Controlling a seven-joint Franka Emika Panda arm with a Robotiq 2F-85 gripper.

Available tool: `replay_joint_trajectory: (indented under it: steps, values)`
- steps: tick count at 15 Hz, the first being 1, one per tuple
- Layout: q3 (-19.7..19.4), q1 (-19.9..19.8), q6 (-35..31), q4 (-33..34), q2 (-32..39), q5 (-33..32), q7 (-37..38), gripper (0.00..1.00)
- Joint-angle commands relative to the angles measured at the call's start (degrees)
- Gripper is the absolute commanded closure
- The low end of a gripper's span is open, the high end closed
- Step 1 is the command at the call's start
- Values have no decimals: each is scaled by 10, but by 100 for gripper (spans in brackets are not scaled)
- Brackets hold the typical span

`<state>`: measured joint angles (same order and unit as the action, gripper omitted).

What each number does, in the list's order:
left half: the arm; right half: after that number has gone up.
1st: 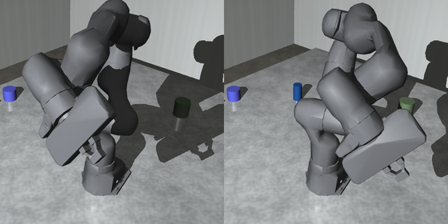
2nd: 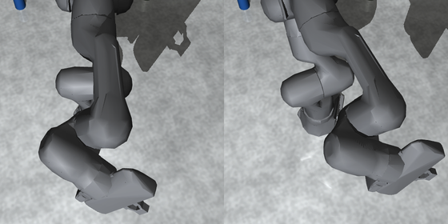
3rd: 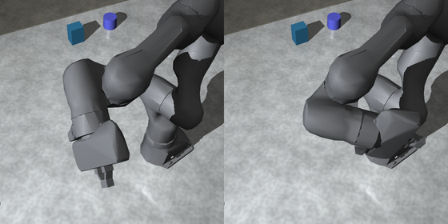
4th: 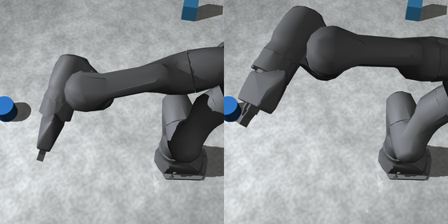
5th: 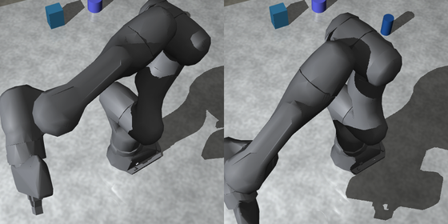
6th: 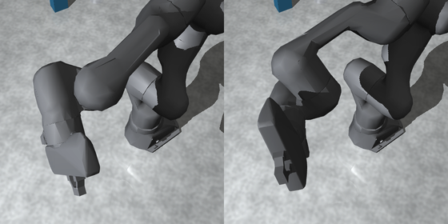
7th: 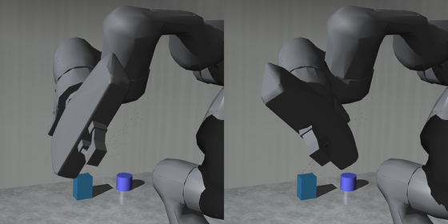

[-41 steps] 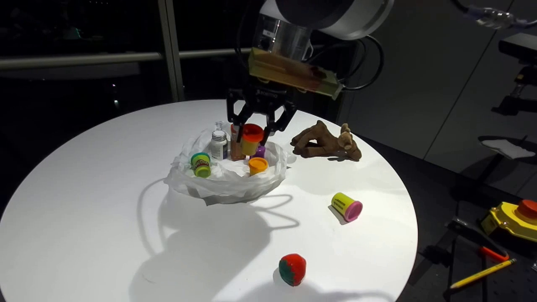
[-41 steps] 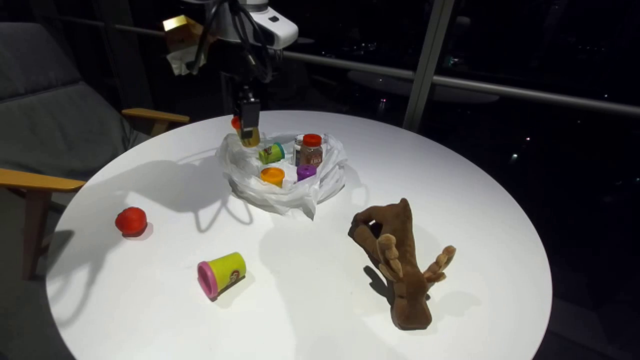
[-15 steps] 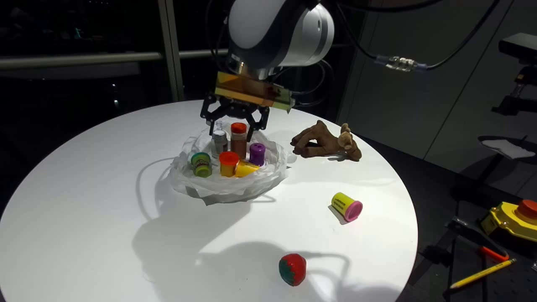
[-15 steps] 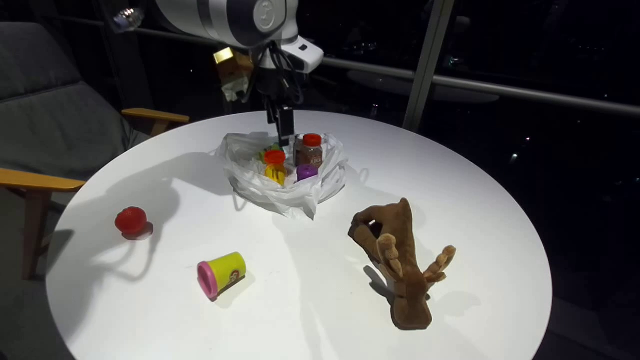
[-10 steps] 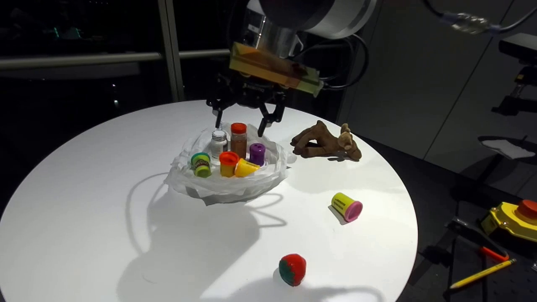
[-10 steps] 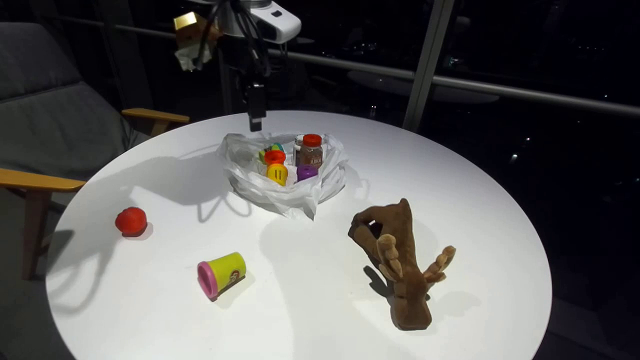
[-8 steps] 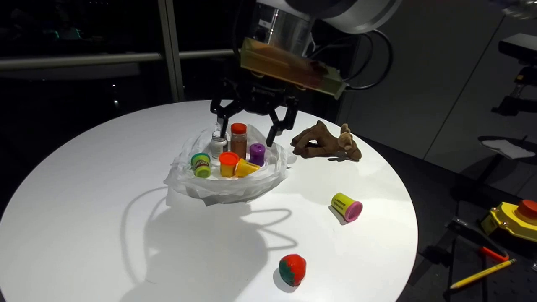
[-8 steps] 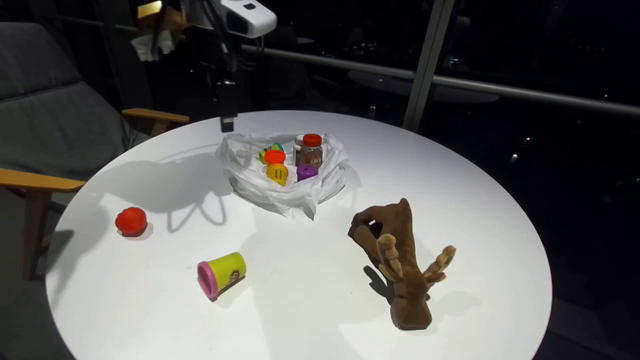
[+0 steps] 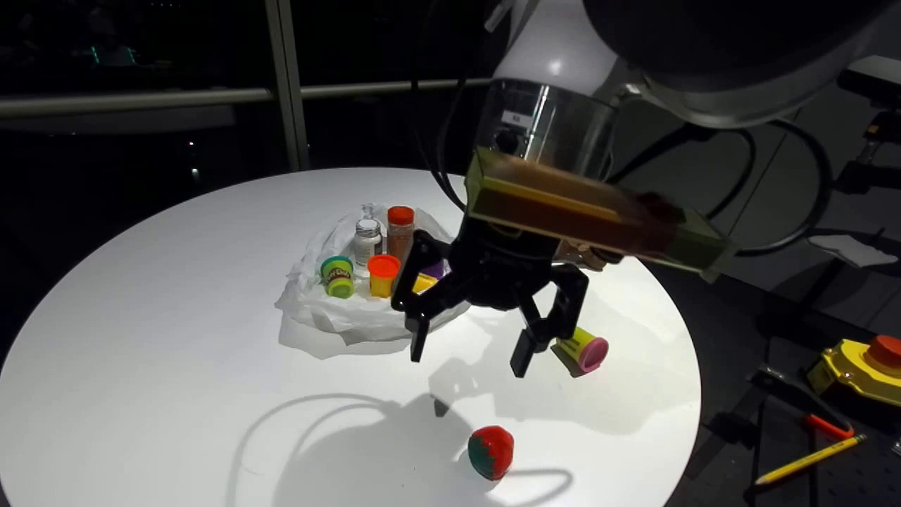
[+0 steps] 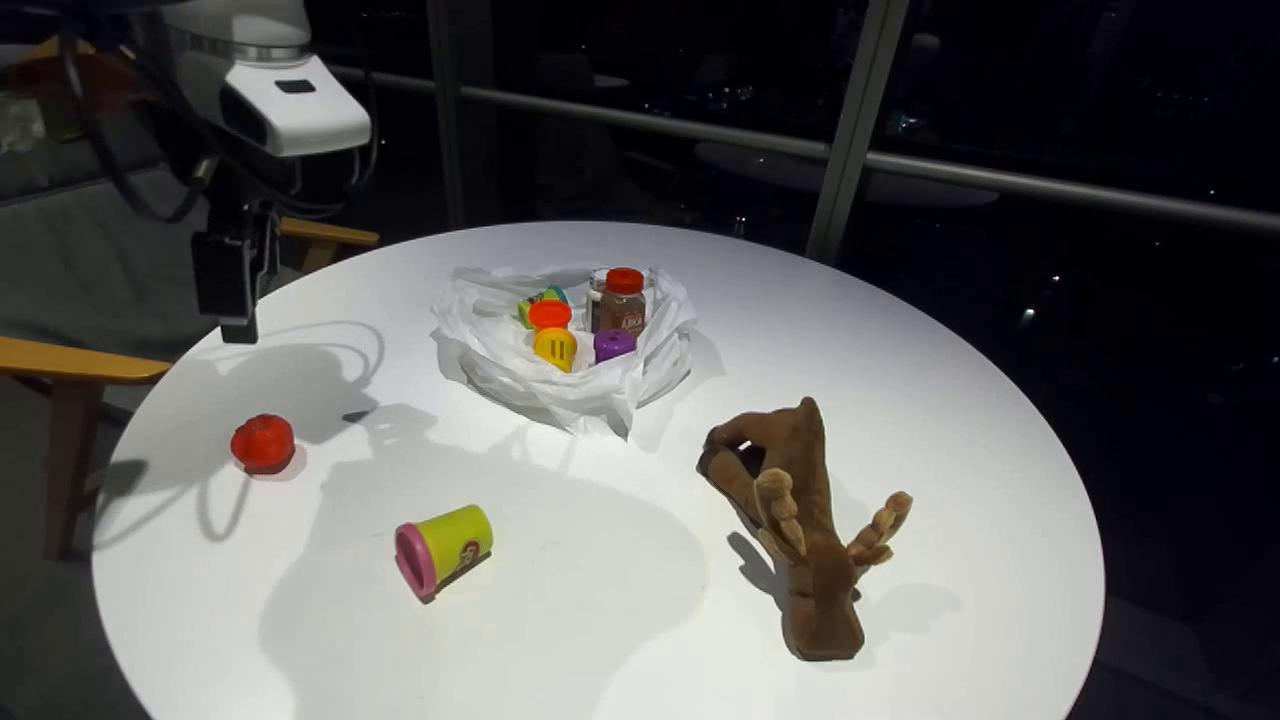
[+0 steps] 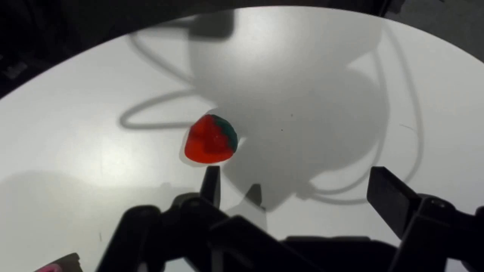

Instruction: Put the objects on the table in the plastic

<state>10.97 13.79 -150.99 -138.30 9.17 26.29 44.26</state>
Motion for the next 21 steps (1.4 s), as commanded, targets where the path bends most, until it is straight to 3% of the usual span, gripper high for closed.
replay_joint_trajectory:
  steps: [1, 4, 11, 21]
  values:
    - [2, 9, -30, -45, -7, 7, 70, 0]
    - [4, 10, -43, -66, 2, 6, 104, 0]
    - [40, 7, -56, -67, 26, 86, 73, 0]
    - [37, 8, -143, -52, 93, 67, 68, 0]
